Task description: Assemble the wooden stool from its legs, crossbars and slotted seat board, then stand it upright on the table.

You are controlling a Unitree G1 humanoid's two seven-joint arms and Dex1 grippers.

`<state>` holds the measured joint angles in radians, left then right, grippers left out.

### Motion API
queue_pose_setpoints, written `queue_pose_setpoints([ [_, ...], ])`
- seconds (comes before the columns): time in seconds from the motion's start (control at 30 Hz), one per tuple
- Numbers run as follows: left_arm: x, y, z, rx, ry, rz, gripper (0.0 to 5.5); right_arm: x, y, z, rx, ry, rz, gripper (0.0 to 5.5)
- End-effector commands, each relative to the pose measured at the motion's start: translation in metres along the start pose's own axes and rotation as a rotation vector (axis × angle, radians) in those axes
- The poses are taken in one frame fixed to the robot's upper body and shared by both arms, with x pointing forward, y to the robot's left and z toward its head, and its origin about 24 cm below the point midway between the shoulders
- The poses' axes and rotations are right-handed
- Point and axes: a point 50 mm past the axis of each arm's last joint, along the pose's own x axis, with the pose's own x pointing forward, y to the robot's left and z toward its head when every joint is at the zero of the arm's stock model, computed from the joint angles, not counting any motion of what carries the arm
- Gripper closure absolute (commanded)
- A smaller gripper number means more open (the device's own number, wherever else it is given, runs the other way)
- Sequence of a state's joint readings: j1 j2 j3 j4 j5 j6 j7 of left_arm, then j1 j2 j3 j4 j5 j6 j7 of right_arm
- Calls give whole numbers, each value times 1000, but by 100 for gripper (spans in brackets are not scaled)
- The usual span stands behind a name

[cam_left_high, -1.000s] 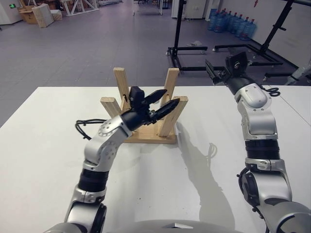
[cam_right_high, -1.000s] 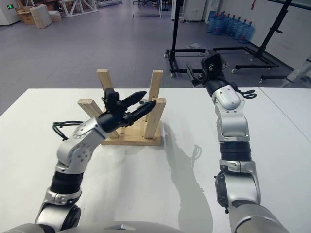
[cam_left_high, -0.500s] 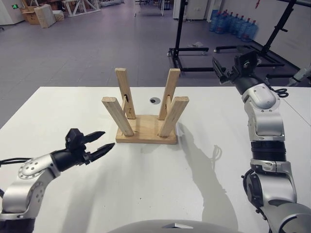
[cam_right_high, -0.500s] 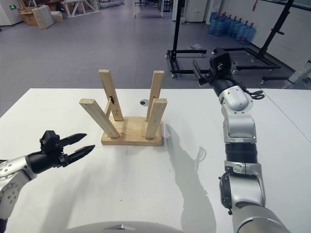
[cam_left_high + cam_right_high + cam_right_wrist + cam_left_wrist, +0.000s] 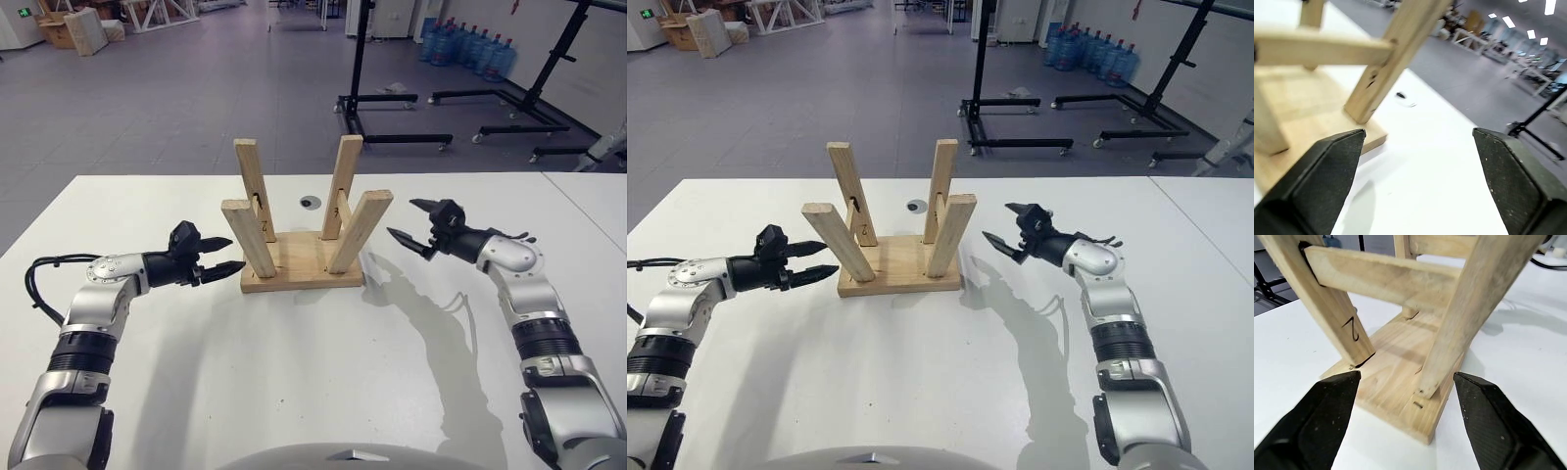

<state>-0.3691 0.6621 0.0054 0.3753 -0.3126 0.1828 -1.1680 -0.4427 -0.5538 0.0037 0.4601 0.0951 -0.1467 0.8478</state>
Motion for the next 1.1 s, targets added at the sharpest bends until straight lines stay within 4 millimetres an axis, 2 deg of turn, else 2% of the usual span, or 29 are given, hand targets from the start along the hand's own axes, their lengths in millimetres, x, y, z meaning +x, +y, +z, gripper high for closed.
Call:
queue_pose_setpoints([
  [0.03, -4, 10, 14, 14, -17, 6, 202, 11, 6, -1, -31, 4, 69, 145],
  [0.13, 0, 5, 18, -4, -40, -42, 202, 22, 23, -4, -48, 17, 212, 145],
  [0.27, 4, -10, 8, 24, 52, -150, 202, 32, 39, -2, -44, -6, 334, 145],
  [0.37, 5, -9, 9, 43, 67, -159, 202, 35, 39, 3, -31, -36, 355, 145],
  [0.53, 12, -6, 22, 30, -20, -130, 202, 29, 34, 19, 61, -127, 406, 145],
  [0.63, 16, -12, 24, 7, -65, -162, 202, 27, 35, 24, 105, -154, 430, 145],
  [0.73, 14, -28, 33, -28, -157, -272, 202, 30, 35, 30, 136, -181, 439, 145],
  [0.87, 16, -31, 25, -43, -87, -275, 223, 36, 35, 31, 140, -179, 455, 206],
  [1.1, 31, -20, 21, -46, -59, -219, 338, 49, 39, 30, 175, -181, 497, 332],
])
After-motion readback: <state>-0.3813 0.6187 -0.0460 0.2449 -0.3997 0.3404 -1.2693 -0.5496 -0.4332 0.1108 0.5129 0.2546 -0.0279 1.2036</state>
